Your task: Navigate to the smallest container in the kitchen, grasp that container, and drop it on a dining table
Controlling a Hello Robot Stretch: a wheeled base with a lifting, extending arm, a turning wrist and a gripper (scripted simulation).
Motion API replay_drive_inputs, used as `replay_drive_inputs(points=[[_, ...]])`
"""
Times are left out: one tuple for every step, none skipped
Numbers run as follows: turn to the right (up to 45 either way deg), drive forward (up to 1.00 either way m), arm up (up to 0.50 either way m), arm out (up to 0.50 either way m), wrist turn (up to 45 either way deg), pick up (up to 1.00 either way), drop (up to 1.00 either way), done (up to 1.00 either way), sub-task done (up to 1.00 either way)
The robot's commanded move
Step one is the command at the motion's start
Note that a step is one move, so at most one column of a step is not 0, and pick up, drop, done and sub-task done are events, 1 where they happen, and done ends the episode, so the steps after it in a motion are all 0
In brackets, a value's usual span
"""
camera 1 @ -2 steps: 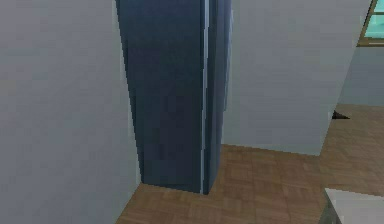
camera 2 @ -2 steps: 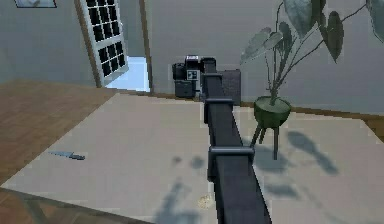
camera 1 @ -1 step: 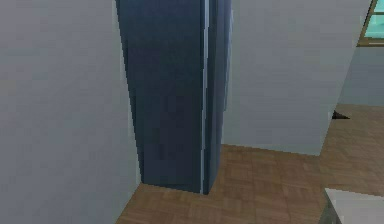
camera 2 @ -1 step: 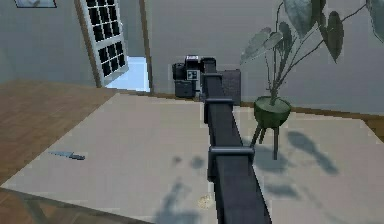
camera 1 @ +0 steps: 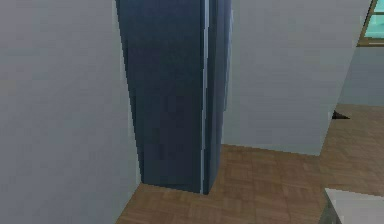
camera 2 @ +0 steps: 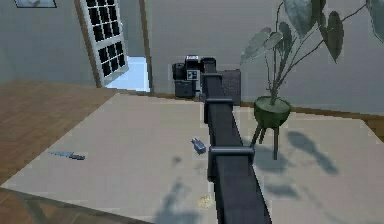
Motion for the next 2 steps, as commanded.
replay_drive_inputs(points=[[0.0, 0.00, 0.04, 0.00, 0.0, 0.00, 0.00, 0.00, 0.00], [0.0, 0.00, 0.00, -0.08, 0.0, 0.00, 0.00, 0.00, 0.00]])
